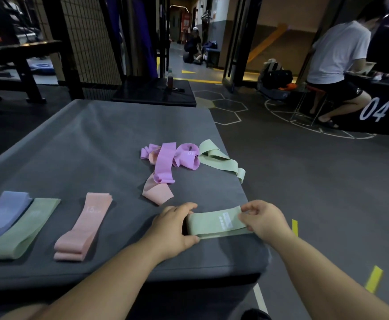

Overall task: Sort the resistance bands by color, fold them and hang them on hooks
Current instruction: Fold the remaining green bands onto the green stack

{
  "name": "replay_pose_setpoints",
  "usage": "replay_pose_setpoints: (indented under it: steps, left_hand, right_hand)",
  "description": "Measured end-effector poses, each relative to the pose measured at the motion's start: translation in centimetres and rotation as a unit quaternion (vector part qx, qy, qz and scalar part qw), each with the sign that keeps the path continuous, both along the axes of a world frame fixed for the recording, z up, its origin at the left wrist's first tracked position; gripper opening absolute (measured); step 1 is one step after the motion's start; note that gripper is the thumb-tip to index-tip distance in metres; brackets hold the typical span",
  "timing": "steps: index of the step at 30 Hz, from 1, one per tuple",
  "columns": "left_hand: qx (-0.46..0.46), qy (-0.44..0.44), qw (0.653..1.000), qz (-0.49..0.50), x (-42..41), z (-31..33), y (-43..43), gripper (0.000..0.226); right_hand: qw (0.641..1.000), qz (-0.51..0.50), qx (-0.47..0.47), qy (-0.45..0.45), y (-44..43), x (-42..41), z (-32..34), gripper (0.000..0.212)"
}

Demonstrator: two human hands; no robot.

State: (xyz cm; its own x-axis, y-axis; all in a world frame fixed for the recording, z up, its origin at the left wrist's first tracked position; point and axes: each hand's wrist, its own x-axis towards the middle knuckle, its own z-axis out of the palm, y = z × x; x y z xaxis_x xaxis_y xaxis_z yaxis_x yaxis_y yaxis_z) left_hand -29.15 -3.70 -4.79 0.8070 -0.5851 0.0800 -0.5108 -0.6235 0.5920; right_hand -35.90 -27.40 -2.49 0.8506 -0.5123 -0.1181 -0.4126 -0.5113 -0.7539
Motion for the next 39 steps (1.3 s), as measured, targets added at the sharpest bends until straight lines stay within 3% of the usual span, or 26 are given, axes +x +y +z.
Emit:
replay_pose_setpoints:
  steps: [20,35,39]
  left_hand:
    - [-0.021,0.036,0.999,0.021,0.2,-0.8,-0.4,0.065]
    - [0.0,0.05,0.999,0.016,0.4,-0.6,0.2,0.042]
    - [-0.035,0.037,0.998,0.03,0.6,-0.8,-0.3,0.023]
  right_hand:
    - [0.992,-0.006,-0.102,0.07,-1.4,-0.8,0.0,0.006]
    - [0.99,0.01,-0.12,0.076,-1.2,-0.7,0.4,0.01]
    - [0.989,0.003,-0.12,0.082,-1.1,-0.7,0.6,0.007]
